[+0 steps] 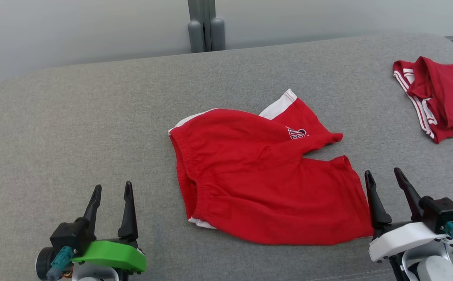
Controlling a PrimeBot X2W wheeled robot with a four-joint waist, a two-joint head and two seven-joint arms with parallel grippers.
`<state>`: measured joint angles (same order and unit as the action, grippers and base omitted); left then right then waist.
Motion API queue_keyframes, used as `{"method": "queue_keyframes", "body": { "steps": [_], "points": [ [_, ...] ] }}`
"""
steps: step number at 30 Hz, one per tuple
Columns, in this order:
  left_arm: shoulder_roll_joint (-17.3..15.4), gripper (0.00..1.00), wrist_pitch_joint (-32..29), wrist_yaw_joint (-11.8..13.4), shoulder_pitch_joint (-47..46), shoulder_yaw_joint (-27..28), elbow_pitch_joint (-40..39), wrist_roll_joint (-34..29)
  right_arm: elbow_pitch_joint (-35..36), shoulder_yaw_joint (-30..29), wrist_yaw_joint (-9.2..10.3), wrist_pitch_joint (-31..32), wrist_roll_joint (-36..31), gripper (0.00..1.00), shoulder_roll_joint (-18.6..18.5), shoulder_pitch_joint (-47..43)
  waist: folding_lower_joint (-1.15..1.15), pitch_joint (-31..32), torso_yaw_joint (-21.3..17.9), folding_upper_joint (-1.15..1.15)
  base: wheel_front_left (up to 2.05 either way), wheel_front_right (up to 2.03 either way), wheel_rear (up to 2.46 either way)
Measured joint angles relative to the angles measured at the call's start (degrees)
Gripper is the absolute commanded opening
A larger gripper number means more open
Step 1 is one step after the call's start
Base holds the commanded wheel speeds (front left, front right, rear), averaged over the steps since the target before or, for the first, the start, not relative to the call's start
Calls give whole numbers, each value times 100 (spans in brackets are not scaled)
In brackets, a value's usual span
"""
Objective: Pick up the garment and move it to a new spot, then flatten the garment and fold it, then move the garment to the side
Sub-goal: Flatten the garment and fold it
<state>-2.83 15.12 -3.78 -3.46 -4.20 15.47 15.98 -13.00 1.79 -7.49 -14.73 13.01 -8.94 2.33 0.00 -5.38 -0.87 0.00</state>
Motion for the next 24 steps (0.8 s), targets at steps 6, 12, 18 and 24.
{"method": "queue_keyframes", "body": {
  "steps": [6, 12, 18, 24],
  "points": [
    [0, 100, 0, -42, 38, 35, -18, -98, 495, 0, -1, -25, -60, 100, -57, -202, 0, 58, -53, 0, 0, 0, 0],
    [-1, 100, 0, -172, 71, -205, 89, -269, 735, 7, 0, -26, -174, 100, 129, -347, 0, 82, -88, 0, 0, 0, 0],
    [0, 100, 0, -312, -32, -926, 456, -526, 768, 80, 0, -29, -230, 100, 200, -340, 0, 16, -131, 0, 0, 0, 0],
    [0, 100, 0, -355, -354, -1559, 1094, -513, 703, 203, 0, -31, -238, 100, 209, -214, 0, -69, -278, 0, 0, 0, 0]
  ]
}}
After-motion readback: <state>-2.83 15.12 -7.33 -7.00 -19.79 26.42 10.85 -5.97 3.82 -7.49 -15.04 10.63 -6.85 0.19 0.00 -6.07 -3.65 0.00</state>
